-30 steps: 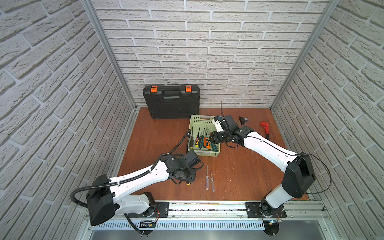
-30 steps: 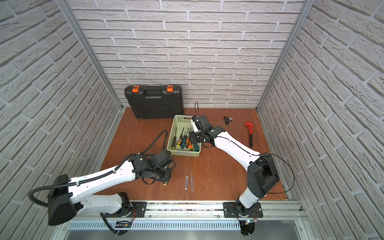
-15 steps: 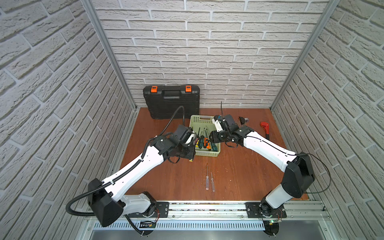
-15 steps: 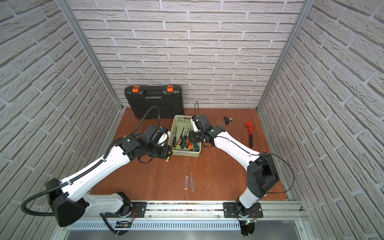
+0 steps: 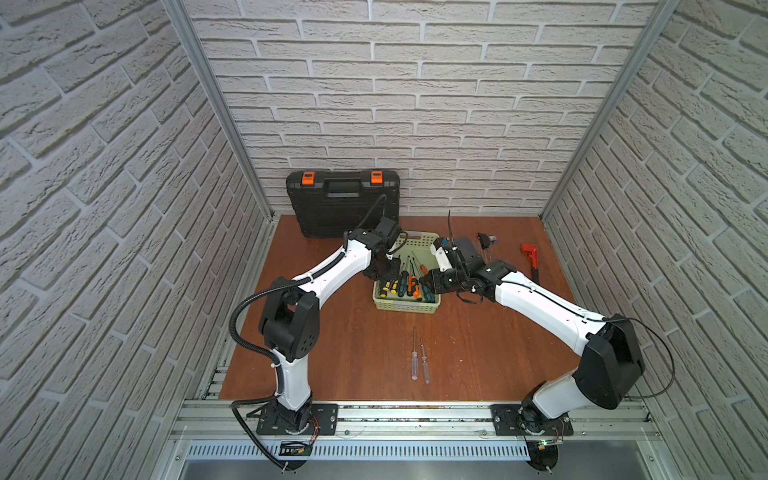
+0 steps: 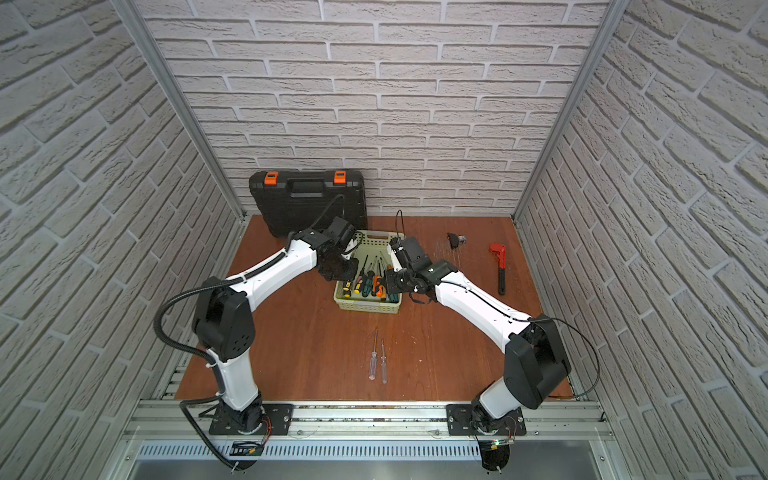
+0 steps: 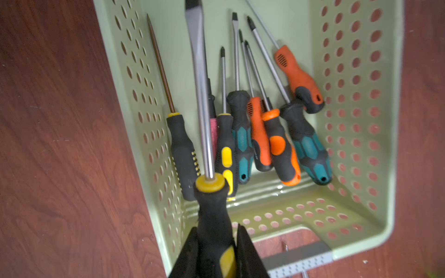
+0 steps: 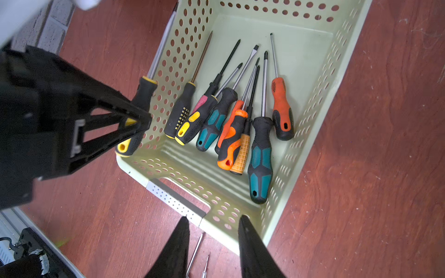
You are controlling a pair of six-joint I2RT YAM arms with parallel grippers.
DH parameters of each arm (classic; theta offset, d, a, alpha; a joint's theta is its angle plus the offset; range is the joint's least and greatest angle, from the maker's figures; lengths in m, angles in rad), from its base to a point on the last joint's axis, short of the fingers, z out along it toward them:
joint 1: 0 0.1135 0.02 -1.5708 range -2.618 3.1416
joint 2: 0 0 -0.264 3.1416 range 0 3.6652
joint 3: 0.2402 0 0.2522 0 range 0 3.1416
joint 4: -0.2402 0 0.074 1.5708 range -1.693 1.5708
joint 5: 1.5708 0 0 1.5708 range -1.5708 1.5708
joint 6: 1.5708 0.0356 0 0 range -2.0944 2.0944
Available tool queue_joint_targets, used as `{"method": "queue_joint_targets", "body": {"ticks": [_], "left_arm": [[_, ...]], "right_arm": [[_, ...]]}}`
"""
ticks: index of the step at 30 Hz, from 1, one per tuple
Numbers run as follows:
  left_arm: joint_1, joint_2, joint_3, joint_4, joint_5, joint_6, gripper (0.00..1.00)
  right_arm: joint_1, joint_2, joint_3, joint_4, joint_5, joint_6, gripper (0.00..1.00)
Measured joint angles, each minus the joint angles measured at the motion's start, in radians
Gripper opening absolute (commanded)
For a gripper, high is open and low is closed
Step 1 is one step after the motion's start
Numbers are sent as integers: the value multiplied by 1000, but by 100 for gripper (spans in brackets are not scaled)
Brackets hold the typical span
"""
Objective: Put the screwdriver in the bin
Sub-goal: Place the screwdriver in the bin.
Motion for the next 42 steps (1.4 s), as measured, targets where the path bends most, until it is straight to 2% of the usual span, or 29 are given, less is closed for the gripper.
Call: {"method": "queue_joint_targets", "body": {"ticks": [6,14,17,21,32,37,42], "left_arm": [[2,98,47,-22,-48,13,12],[3,156,58,-25,-87,13,14],[3,163,58,-16,-84,12,20],[3,163,58,-3,-78,13,33],[3,162,55,25,-66,11,35],[5,105,-14,62,-53,0,40],[7,-52,-101,108,-29,-34,43]], "right_arm": [[39,-5,-6,-24,54,-14,35],[96,-27,3,-62,96,-45,35],[97,-38,-4,-63,95,-44,36],[103,-79,-60,-64,90,-28,36],[140,-97,-105,-110,89,14,36],[164,-103,-106,-131,95,39,36],[211,-134,-134,-135,99,85,36]]}}
